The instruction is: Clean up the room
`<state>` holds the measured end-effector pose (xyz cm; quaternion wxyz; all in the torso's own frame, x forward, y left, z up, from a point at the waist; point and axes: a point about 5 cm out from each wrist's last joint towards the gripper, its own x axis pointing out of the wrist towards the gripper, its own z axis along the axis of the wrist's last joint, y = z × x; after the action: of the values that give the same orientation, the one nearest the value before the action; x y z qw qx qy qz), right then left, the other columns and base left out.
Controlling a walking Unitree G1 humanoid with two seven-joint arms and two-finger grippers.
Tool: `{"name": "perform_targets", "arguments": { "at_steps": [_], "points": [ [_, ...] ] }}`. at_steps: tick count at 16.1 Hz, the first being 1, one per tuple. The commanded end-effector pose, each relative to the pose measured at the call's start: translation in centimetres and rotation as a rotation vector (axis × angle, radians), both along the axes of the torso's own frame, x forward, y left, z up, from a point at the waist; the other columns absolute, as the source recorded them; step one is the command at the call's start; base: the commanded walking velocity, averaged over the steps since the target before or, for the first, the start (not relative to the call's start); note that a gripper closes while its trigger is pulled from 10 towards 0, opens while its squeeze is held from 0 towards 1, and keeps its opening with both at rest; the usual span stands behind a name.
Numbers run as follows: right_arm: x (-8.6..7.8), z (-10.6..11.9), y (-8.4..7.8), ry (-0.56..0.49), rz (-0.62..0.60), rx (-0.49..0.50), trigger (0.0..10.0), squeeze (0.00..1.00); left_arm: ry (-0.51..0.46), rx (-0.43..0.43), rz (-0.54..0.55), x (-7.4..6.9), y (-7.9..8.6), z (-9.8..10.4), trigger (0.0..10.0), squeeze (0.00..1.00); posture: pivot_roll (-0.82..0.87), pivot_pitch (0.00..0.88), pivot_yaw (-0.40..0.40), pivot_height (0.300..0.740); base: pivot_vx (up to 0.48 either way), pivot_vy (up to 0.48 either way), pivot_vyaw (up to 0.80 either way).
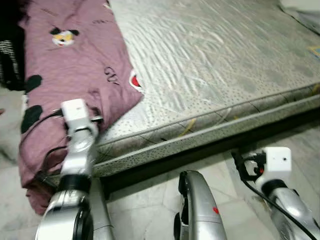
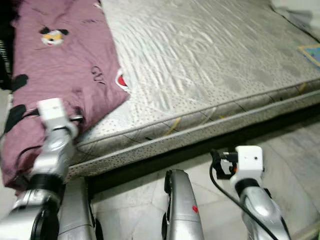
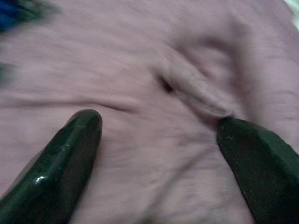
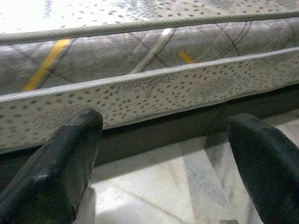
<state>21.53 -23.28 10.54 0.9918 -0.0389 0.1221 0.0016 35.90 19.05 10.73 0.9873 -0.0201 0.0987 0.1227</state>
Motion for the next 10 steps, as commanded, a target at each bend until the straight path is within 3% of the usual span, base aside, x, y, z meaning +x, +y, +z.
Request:
{"name": "perform_targets", "arguments": {
  "at_steps": [1, 3, 6, 7, 9, 10],
  "points": [
    [-0.2, 0.8, 0.2, -0.006, 0.029, 0.0, 10.0, 0.0, 0.085, 0.01, -0.12, 0.1, -2.1, -1.5, 10.0, 0.0, -0.2, 0.215, -0.051, 0.498, 0.0, 0.0, 0.0],
    [0.1, 1.1, 0.3, -0.017, 0.025, 0.0, 10.0, 0.0, 0.122, 0.015, -0.228, 0.0, -4.5, -2.4, 10.0, 0.0, -0.2, 0.212, -0.046, 0.498, 0.0, 0.0, 0.0],
    [0.6, 1.4, 0.7, -0.034, 0.015, 0.008, 10.0, 0.0, 0.16, 0.078, -0.558, -1.7, -11.3, -4.2, 10.0, 0.0, -0.21, 0.196, -0.036, 0.498, 0.0, 0.0, 0.0],
    [0.6, 1.4, 0.8, -0.032, 0.015, 0.01, 10.0, 0.0, 0.159, 0.085, -0.583, -1.9, -11.8, -4.3, 10.0, 0.0, -0.21, 0.196, -0.036, 0.498, 0.0, 0.0, 0.0],
    [1.0, 1.2, 1.2, -0.036, 0.025, 0.018, 10.0, 0.0, 0.103, 0.141, -0.91, -4.7, -17.0, -4.8, 10.0, 0.0, -0.19, 0.17, -0.03, 0.498, 0.0, 0.0, 0.0],
    [1.2, 1.2, 1.3, -0.04, 0.026, 0.022, 10.0, 0.0, 0.086, 0.149, -0.988, -5.5, -18.0, -4.9, 10.0, 0.0, -0.18, 0.165, -0.03, 0.498, 0.0, 0.0, 0.0]
  ]
}}
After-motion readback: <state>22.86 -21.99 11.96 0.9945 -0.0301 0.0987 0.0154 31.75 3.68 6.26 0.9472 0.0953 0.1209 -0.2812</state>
